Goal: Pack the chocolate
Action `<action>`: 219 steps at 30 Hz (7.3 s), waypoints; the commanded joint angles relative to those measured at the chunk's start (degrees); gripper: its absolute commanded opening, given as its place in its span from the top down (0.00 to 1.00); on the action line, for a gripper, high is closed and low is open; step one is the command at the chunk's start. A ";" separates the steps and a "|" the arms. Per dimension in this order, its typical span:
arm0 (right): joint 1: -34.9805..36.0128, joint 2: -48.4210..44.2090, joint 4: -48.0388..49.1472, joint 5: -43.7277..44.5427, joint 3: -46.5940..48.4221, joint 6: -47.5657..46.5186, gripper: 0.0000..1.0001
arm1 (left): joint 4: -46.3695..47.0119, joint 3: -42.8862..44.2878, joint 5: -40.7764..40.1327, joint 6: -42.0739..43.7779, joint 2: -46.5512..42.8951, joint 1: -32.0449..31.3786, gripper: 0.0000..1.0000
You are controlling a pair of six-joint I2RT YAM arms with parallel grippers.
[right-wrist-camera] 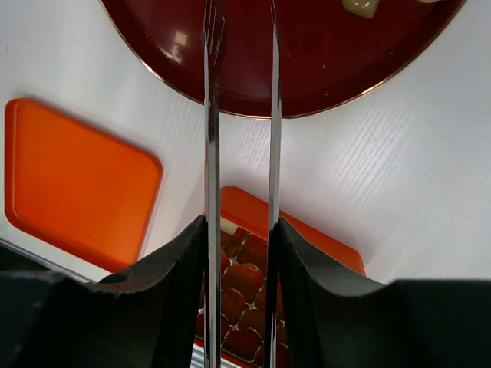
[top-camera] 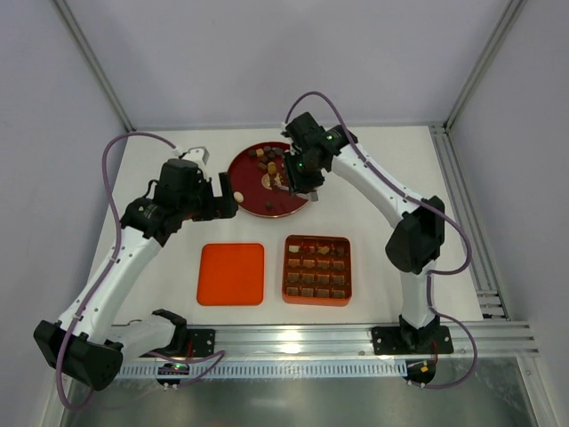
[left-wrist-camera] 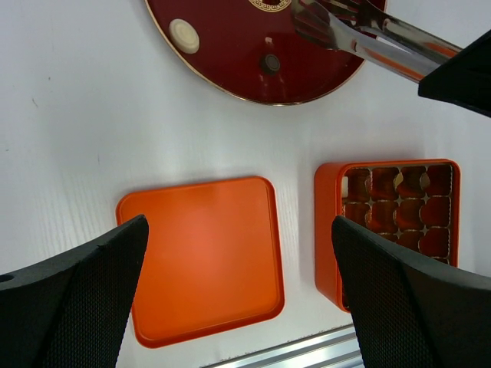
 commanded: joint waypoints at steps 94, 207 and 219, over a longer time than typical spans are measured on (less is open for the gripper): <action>-0.46 9.21 1.11 1.67 13.85 -0.70 0.72 | -1.88 2.28 -2.10 1.59 -1.17 0.02 0.00; 5.70 -13.60 4.10 0.26 -10.18 -0.17 0.58 | -1.35 2.19 -2.54 1.42 0.68 0.02 0.00; 5.35 0.85 1.20 0.97 0.75 -2.63 0.58 | -2.58 3.77 -3.25 2.03 0.76 0.02 0.00</action>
